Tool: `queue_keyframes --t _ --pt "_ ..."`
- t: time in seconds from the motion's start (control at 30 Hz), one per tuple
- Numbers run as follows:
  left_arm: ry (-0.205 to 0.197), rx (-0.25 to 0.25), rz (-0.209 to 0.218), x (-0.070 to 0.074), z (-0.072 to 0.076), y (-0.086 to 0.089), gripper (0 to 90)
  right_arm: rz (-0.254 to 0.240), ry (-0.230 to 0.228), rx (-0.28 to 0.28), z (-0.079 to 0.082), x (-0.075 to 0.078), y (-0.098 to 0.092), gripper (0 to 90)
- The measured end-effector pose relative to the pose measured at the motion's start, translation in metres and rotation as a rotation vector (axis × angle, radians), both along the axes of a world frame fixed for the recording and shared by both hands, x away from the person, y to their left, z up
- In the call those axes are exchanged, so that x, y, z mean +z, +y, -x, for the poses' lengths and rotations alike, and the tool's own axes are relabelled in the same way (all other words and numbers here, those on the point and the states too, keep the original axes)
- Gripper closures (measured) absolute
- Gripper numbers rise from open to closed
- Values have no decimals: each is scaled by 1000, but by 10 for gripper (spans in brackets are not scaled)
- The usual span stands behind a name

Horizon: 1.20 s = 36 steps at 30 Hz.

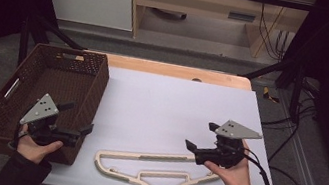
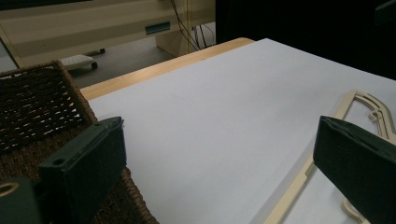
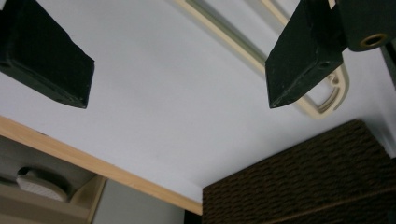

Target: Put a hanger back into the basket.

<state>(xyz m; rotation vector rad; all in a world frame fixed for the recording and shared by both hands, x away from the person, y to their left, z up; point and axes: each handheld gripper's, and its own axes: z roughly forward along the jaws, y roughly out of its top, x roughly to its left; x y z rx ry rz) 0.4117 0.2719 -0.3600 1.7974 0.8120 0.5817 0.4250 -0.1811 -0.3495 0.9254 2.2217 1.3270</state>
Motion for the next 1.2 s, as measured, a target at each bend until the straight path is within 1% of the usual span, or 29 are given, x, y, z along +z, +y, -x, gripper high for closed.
queue_keyframes --t 0.07,0.23,0.3,0.33,0.47,0.53,0.6,0.67,0.77,0.93,1.07,1.2 --pt "2 -1 -3 0 0 -1 23 28 23 18 2 0 11 86" --pt "3 -7 -11 -1 0 -4 23 129 91 62 6 -3 37 99" --pt "5 -9 -14 -2 0 -5 23 162 116 77 8 -5 47 103" --pt "4 -8 -14 -2 0 -5 23 172 129 84 8 -6 51 105" --pt "4 -10 -16 -2 0 -5 23 242 172 111 9 -13 67 105" --pt "6 -11 -20 -2 0 -6 23 271 187 129 10 -18 75 113" --pt "7 -11 -22 -3 0 -6 23 306 216 147 13 -23 83 116" --pt "7 -12 -25 -3 0 -7 23 342 227 171 15 -26 89 118" --pt "9 -13 -27 -4 0 -8 23 368 249 196 18 -29 97 130" --pt "11 -15 -31 -5 -1 -9 23 394 279 222 20 -32 105 149" --pt "14 -15 -33 -5 -1 -10 23 403 302 244 21 -40 111 165" --pt "15 -16 -35 -6 -1 -10 23 438 337 261 23 -49 118 186"
